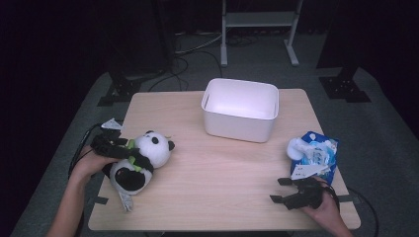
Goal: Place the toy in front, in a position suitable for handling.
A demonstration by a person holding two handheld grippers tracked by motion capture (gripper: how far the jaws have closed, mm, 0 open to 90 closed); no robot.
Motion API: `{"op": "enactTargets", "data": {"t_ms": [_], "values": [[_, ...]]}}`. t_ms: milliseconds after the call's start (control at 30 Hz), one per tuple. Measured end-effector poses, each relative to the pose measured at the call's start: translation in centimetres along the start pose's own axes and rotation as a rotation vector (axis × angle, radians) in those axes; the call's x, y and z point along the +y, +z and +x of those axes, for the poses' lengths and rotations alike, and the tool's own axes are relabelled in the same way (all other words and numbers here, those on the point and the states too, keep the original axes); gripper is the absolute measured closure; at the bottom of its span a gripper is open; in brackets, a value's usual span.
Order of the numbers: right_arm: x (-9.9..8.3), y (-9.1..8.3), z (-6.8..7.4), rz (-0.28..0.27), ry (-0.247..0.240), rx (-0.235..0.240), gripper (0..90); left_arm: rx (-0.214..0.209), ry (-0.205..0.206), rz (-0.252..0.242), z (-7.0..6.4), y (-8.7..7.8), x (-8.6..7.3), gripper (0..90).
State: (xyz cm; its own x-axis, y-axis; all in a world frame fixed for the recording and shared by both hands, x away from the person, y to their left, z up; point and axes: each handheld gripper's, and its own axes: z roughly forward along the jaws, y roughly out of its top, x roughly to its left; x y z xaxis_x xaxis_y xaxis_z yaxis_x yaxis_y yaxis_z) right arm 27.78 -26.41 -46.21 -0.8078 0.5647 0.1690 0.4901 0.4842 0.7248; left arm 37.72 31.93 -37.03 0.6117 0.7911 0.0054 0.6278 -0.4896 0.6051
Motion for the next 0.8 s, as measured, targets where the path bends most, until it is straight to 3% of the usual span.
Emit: {"op": "enactTargets", "data": {"t_ms": [67,367,433,800], "values": [[0.0,0.0,0.0,0.002,-0.002,0.002,26.1,-0.019,-0.006,-0.013,0.0,0.1,-0.1,42.1],[0.1,0.0,0.2,-0.003,0.000,0.013,26.1,-0.007,0.025,-0.039,-0.2,-0.3,0.2,68.6],[0.1,0.0,0.1,-0.003,0.001,0.015,26.1,-0.008,0.023,-0.037,-0.3,-0.3,0.3,71.3],[0.1,-0.1,0.1,-0.015,0.005,0.017,26.1,-0.035,0.116,-0.054,-2.2,-1.1,2.2,74.4]]}}
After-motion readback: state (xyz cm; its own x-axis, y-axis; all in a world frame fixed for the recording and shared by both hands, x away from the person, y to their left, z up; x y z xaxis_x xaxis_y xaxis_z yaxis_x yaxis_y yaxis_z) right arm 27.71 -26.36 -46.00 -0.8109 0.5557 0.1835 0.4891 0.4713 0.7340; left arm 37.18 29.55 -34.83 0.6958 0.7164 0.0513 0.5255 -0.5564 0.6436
